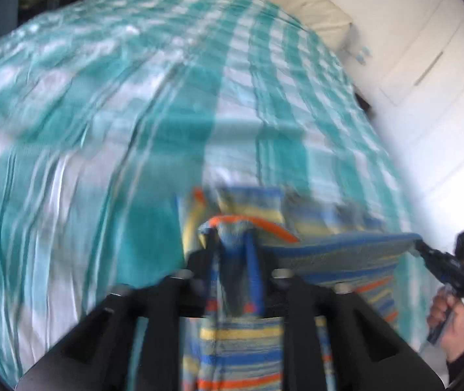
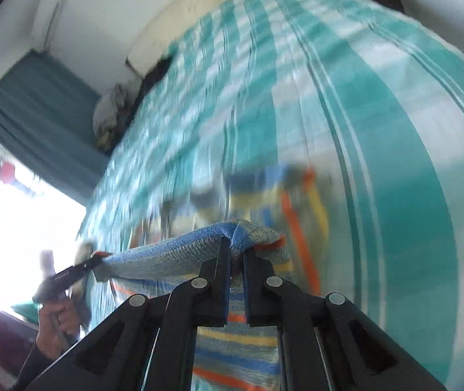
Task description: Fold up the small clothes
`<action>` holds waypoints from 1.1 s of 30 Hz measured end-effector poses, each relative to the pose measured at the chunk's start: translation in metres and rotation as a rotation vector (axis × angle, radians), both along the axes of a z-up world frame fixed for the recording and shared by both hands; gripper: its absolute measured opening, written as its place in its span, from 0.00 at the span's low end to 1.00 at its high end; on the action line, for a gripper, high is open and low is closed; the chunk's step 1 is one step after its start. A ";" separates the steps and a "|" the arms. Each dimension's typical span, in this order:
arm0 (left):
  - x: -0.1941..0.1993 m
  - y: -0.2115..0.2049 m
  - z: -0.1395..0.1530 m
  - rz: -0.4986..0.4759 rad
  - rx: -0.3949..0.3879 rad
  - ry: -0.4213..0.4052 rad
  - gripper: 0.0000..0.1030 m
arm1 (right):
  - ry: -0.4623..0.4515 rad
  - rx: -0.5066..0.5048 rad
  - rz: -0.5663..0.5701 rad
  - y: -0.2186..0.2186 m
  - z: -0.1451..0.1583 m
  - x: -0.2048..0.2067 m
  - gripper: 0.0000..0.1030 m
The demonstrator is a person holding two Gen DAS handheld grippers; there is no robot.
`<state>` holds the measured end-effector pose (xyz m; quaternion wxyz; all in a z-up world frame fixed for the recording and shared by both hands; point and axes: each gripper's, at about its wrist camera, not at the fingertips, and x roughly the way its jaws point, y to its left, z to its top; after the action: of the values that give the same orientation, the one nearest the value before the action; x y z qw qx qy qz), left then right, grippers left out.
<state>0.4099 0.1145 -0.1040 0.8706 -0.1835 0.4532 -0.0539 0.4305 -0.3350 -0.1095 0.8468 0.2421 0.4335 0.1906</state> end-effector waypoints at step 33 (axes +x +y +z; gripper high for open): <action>-0.131 0.051 -0.100 0.108 0.401 0.010 1.00 | -0.090 -0.581 -0.147 0.008 -0.095 -0.219 0.87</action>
<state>0.2793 0.1657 -0.2044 0.8891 -0.0308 0.4487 0.0852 0.2112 -0.3271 -0.2043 0.9105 0.0117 0.4132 0.0076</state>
